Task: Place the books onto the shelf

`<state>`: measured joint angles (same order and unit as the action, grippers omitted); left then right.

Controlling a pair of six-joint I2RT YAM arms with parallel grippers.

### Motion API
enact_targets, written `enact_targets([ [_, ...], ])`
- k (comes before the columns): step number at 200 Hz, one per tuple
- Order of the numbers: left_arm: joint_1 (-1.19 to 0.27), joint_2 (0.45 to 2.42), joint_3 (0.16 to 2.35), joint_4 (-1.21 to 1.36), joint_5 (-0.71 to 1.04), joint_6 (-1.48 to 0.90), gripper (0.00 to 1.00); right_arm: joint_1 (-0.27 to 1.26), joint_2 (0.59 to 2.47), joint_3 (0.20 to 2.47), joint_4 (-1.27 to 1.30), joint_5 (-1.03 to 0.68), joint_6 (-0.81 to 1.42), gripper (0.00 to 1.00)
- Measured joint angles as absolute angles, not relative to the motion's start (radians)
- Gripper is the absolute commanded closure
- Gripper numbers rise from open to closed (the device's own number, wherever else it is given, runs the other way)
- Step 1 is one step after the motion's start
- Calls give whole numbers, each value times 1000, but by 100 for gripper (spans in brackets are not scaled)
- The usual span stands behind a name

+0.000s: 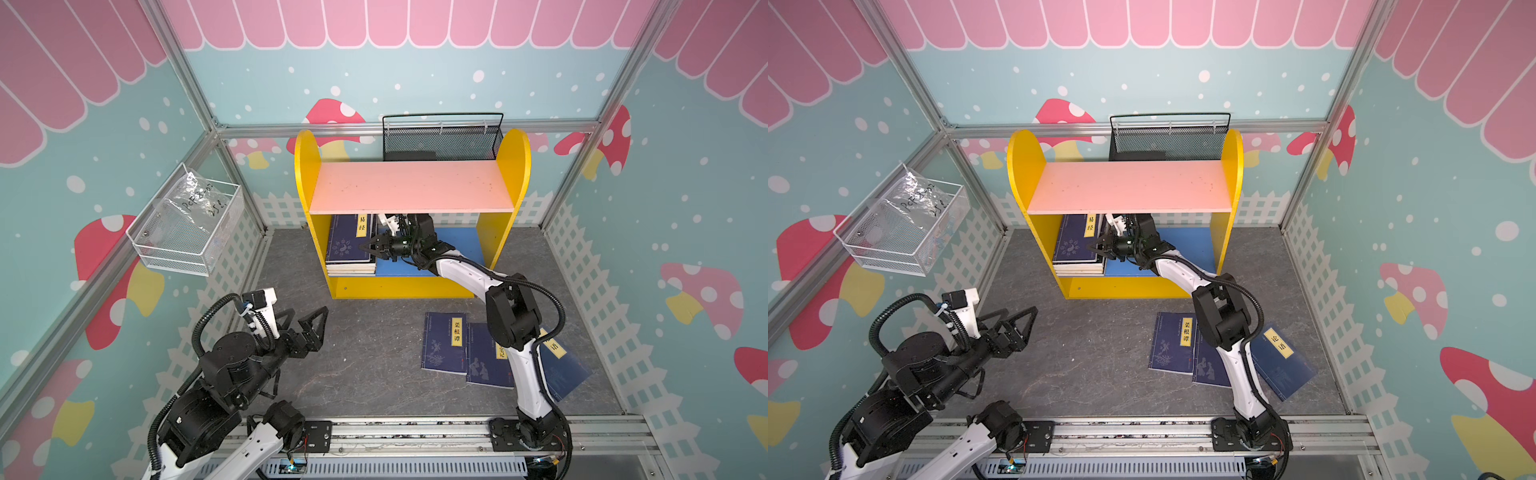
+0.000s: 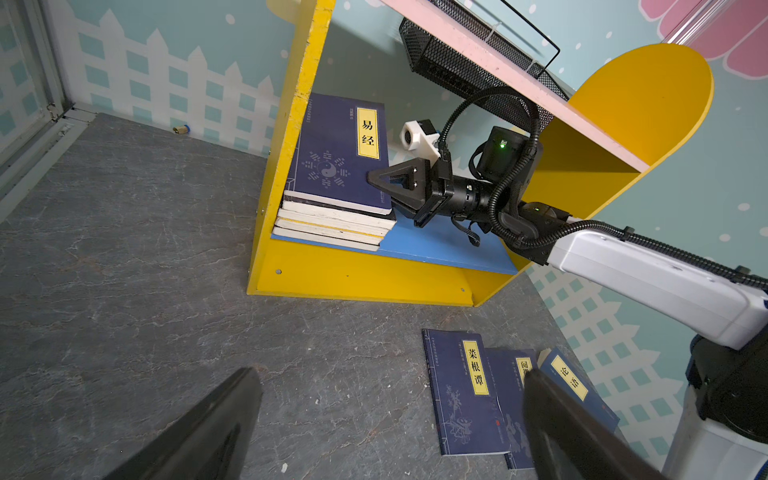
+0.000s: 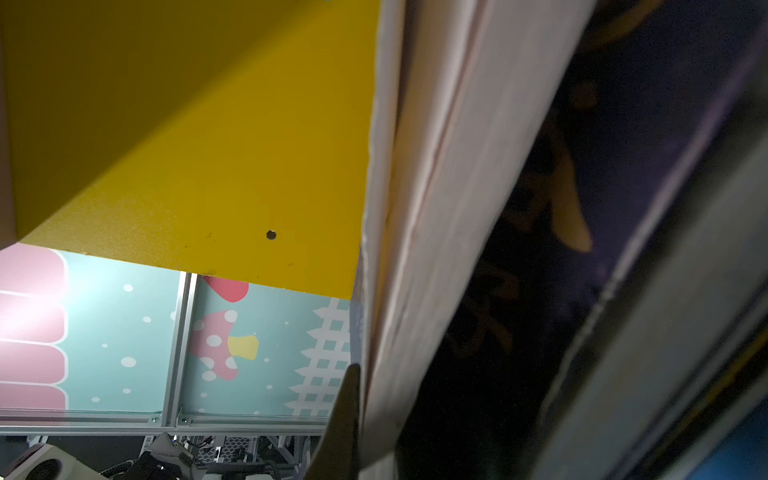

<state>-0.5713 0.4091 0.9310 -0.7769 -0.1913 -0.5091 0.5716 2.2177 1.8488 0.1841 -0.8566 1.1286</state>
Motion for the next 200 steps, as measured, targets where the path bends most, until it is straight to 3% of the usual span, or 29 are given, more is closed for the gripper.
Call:
enact_targets([
  [72, -571, 409, 924, -776, -191, -513, 1, 575, 2218, 1849, 180, -856, 1122, 90],
  [104, -571, 409, 924, -776, -191, -513, 1, 575, 2218, 1849, 179, -854, 1121, 83],
  [200, -571, 402, 923, -776, -191, -517, 1, 576, 2245, 1922, 115, -852, 1110, 80],
])
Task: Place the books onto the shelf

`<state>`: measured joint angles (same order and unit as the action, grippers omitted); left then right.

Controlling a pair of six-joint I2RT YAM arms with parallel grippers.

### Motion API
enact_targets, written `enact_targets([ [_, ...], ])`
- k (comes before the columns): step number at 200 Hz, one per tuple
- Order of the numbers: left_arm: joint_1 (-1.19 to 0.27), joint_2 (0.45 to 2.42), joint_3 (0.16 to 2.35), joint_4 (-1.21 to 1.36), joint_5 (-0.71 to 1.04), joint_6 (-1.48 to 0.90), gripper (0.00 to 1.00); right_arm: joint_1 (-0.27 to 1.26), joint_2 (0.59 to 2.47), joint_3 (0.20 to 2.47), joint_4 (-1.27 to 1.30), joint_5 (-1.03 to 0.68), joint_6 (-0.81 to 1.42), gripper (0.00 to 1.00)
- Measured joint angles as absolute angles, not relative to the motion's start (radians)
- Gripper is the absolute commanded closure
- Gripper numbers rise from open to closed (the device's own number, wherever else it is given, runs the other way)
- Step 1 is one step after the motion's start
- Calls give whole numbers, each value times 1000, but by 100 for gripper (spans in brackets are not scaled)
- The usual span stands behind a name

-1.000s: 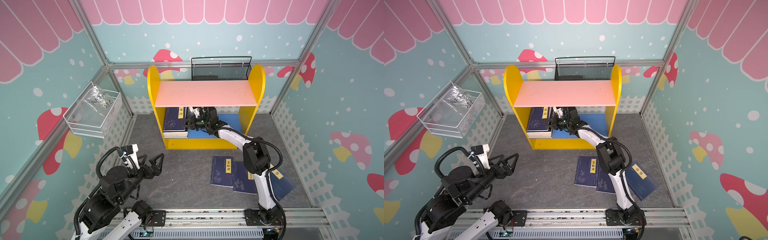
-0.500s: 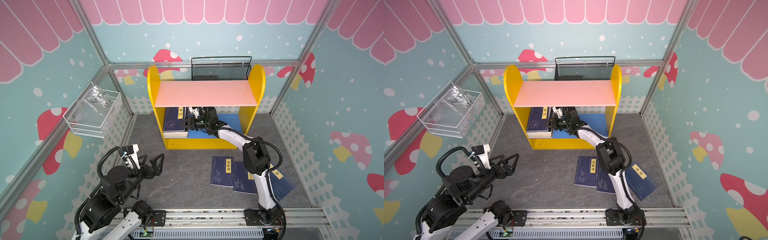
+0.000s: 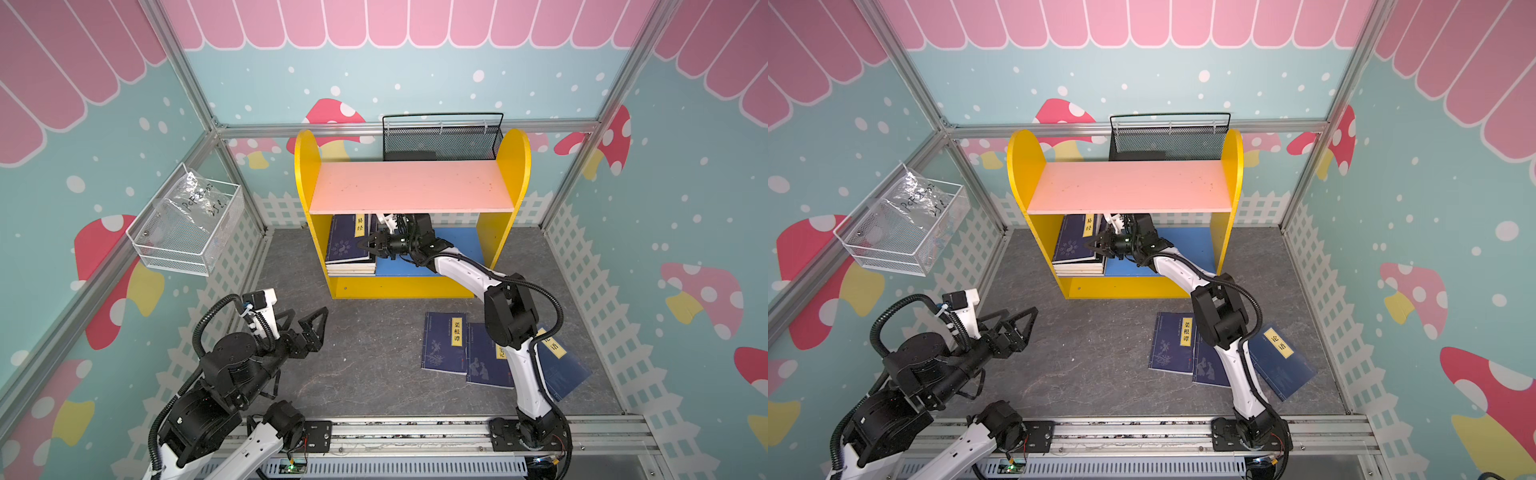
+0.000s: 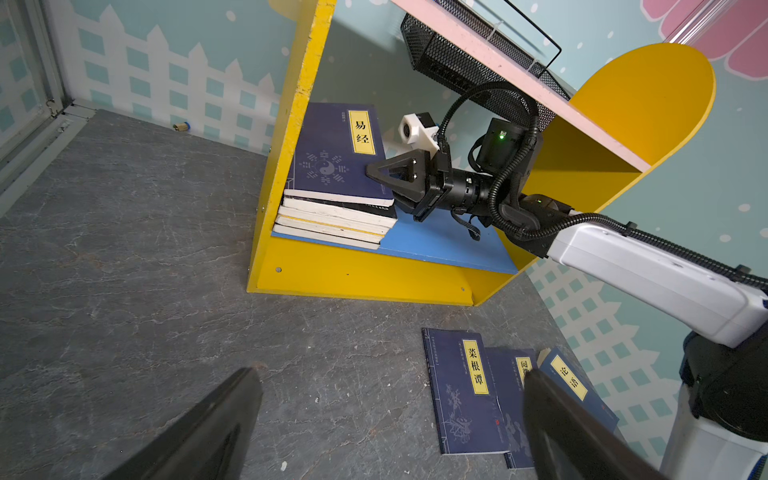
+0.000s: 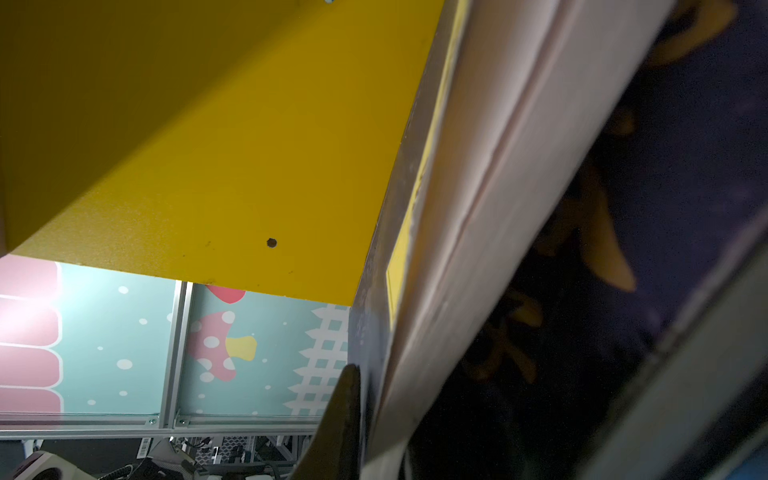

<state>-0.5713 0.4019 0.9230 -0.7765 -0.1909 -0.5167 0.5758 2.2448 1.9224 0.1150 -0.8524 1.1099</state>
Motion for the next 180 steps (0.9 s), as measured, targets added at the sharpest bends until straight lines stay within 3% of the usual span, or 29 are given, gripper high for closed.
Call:
enact_targets([
  [137, -571, 400, 912, -776, -191, -517, 1, 578, 2246, 1936, 74, -830, 1058, 63],
  [180, -571, 401, 907, -773, -191, -516, 1, 583, 2233, 1944, 19, -794, 1010, 63],
])
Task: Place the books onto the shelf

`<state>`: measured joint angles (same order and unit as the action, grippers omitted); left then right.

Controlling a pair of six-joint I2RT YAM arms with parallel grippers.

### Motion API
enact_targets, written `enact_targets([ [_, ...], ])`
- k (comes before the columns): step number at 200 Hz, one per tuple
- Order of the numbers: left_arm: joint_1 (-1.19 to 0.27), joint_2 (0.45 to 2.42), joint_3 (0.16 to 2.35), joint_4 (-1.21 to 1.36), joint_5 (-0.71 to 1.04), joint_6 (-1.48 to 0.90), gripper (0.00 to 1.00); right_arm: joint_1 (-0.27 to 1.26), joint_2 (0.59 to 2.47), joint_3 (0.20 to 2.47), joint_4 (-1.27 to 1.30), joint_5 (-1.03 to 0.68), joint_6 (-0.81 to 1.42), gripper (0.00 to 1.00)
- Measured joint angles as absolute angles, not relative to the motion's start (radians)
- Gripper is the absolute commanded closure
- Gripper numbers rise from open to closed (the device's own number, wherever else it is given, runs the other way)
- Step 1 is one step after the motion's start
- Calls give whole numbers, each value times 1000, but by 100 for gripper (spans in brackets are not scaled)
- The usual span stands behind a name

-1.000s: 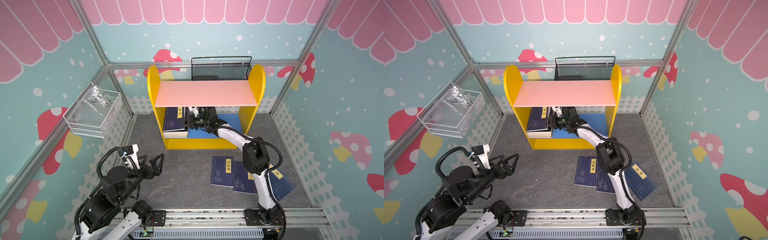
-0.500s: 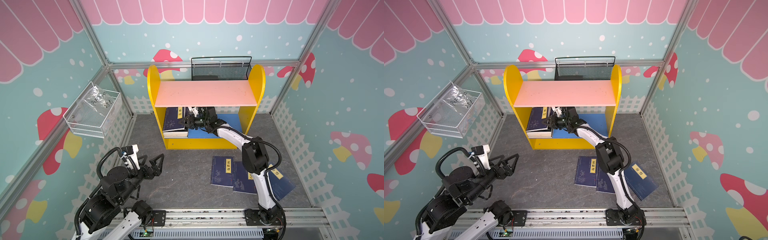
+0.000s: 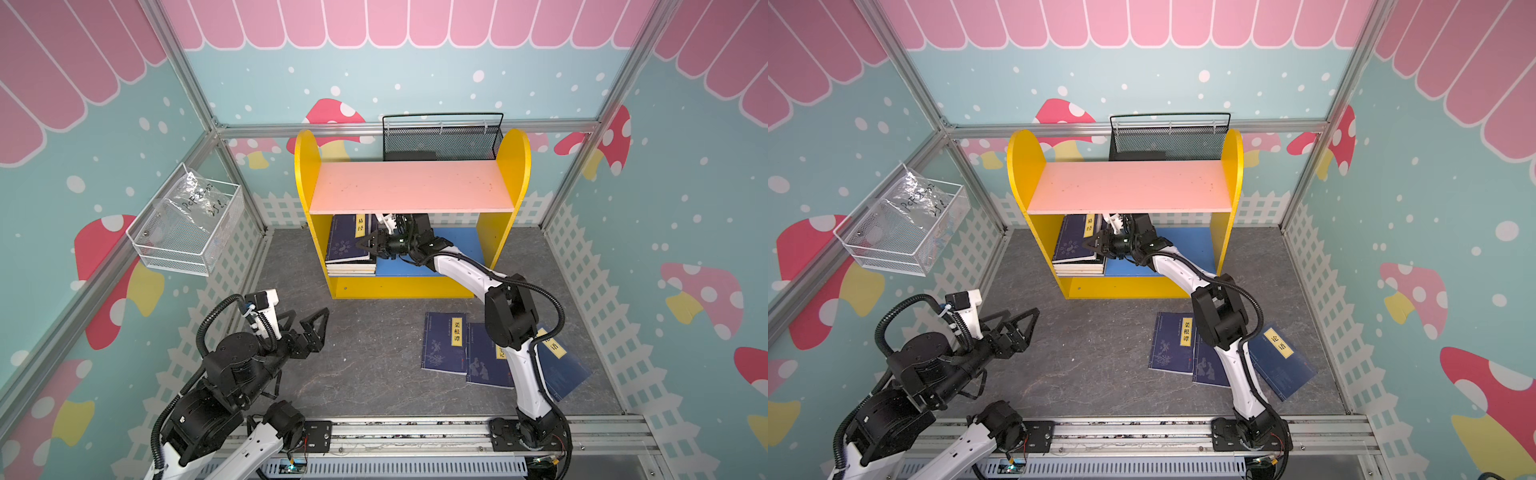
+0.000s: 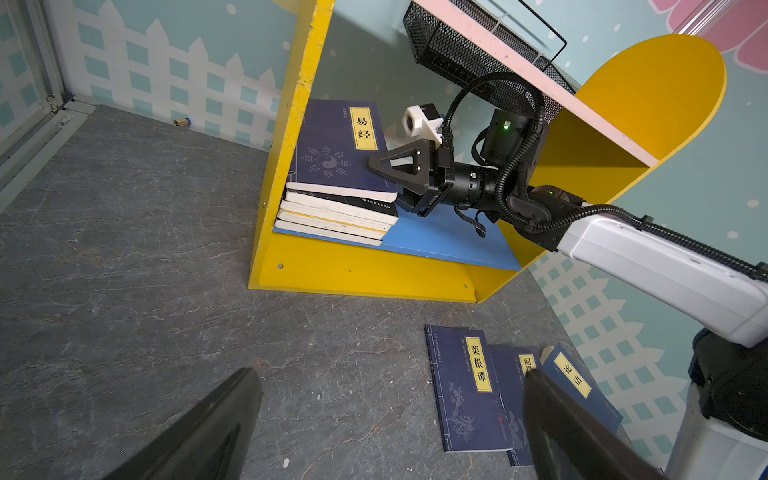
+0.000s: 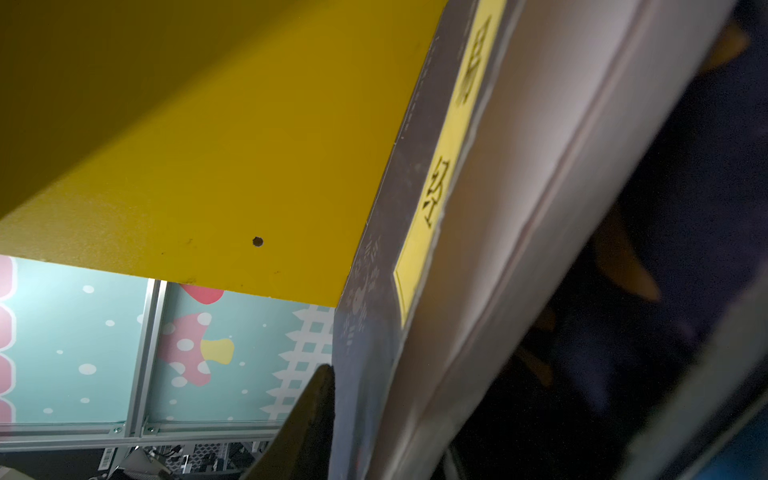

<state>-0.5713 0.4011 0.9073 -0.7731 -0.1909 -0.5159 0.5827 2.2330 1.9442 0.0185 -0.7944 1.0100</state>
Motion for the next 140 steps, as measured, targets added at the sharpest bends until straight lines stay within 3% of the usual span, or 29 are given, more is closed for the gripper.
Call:
enact_targets([
  [90, -571, 407, 897, -765, -191, -516, 1, 583, 2224, 1945, -38, -756, 959, 80],
  [140, -571, 409, 894, -762, -191, -516, 1, 583, 2224, 1945, -46, -760, 950, 82],
])
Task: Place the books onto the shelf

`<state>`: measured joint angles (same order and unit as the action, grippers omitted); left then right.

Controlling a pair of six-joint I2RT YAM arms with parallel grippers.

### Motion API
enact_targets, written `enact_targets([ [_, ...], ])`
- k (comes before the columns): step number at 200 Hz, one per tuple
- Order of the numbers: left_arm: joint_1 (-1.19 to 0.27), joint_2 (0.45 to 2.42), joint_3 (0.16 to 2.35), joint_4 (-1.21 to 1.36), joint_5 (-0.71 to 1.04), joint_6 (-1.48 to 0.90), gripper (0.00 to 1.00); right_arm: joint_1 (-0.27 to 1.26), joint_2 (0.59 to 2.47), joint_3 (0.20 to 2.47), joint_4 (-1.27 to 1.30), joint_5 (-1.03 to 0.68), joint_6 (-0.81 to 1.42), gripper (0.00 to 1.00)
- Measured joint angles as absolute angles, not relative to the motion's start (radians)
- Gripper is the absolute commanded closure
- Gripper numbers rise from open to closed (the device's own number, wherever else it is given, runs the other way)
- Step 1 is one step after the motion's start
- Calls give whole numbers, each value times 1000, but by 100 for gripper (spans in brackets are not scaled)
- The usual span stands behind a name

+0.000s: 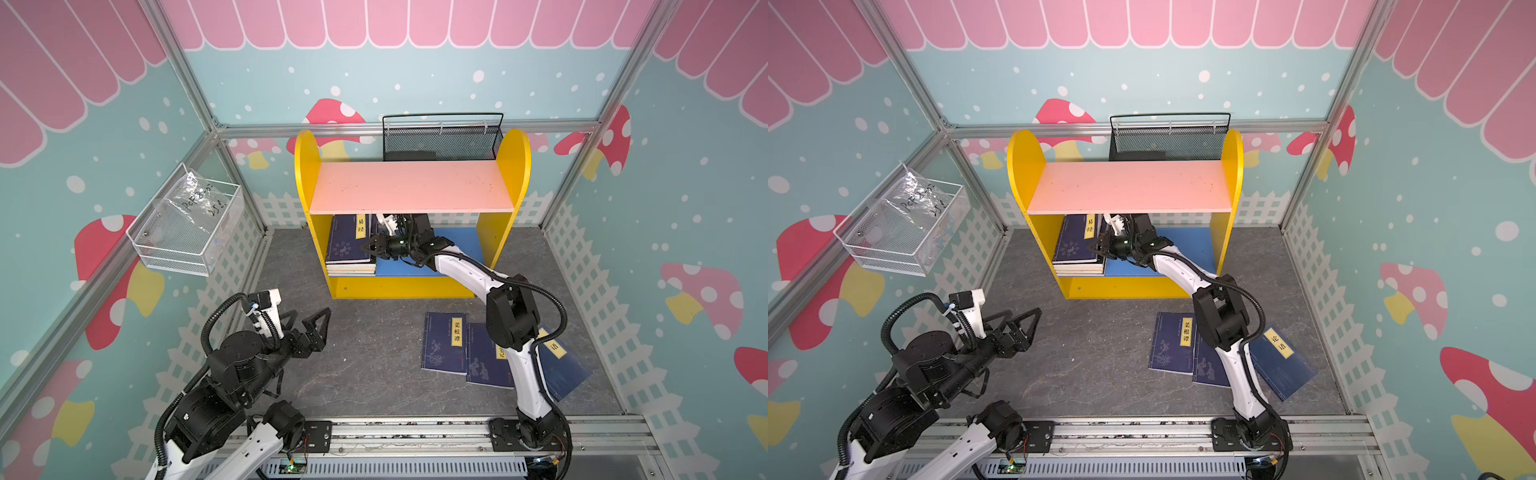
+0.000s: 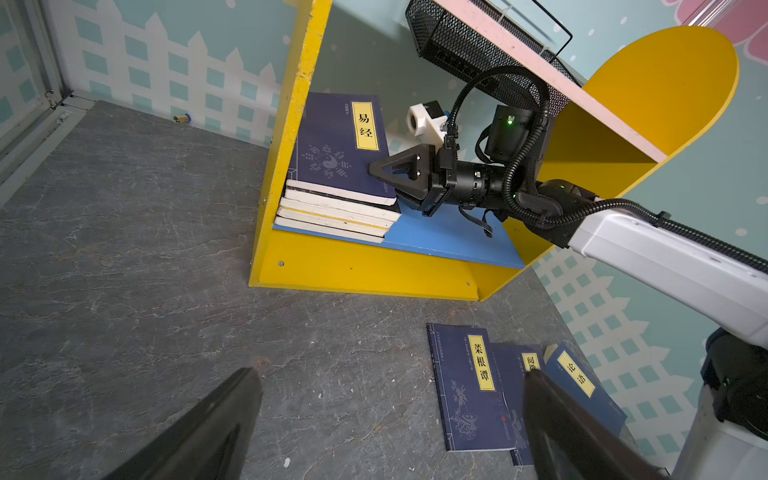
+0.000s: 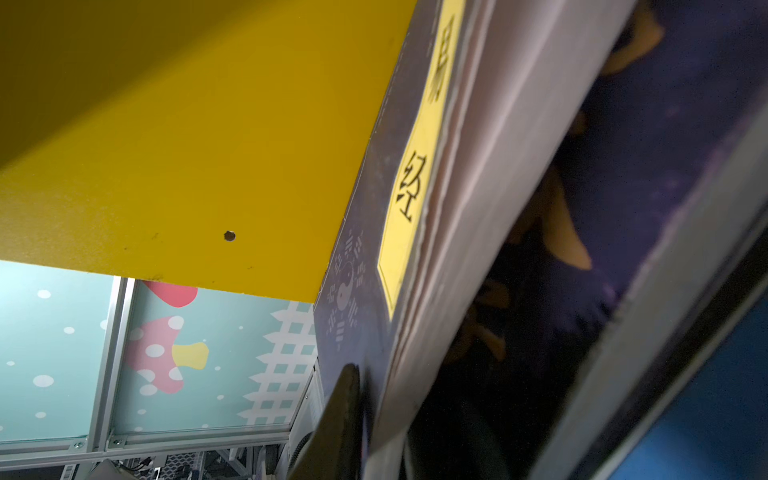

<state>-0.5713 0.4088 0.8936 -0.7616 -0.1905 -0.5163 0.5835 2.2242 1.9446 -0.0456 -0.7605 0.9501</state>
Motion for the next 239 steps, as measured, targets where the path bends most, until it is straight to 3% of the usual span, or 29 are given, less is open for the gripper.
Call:
enact_targets([
  [146, -571, 416, 890, -753, -191, -516, 1, 587, 2224, 1953, -60, -776, 942, 85],
  [204, -571, 416, 884, -750, -191, -516, 1, 588, 2224, 1960, -67, -776, 941, 65],
  [239, -571, 415, 881, -750, -191, -516, 1, 589, 2224, 1962, -64, -777, 939, 63],
])
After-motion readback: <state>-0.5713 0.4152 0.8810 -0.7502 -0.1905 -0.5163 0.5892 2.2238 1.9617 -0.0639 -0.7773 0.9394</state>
